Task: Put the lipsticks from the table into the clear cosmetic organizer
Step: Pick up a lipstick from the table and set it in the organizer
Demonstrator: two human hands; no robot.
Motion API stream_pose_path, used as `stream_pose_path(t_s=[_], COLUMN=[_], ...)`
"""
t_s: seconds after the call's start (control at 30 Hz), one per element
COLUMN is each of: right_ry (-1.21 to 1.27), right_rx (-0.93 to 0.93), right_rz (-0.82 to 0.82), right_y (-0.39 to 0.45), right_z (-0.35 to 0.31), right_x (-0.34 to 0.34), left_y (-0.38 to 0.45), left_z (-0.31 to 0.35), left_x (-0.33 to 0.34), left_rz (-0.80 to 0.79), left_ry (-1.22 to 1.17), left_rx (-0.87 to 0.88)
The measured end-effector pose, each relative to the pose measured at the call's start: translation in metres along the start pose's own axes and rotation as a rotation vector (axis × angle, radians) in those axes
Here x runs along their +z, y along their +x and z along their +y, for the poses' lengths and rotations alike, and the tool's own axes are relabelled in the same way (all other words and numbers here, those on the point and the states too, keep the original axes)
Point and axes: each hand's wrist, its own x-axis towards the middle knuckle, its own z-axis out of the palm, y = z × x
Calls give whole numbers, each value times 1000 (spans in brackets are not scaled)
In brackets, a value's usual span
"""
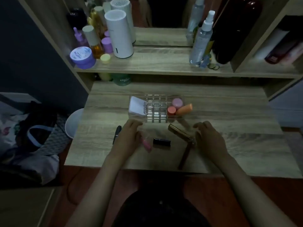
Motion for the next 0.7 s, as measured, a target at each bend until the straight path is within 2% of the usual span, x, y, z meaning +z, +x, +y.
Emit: stream_pose_path(t_s=[0.13, 0.23, 0.47, 0.7], right_ry=[-44, -48, -14, 368], right_rx=[71, 69, 49, 62], right_rz=[-185, -212, -135, 45], right_y=[-5, -2, 12, 28], right_z=[16, 23, 22, 14], right_x=[15, 22, 24, 3], left_y=[-2, 5, 29, 37], left_z=[-26, -32, -28, -26], left_x=[5, 12, 28, 13], left_rz=[92, 122, 70, 67], left_ry=[-68, -140, -102, -141], left_rx=[-284, -403, -446, -388])
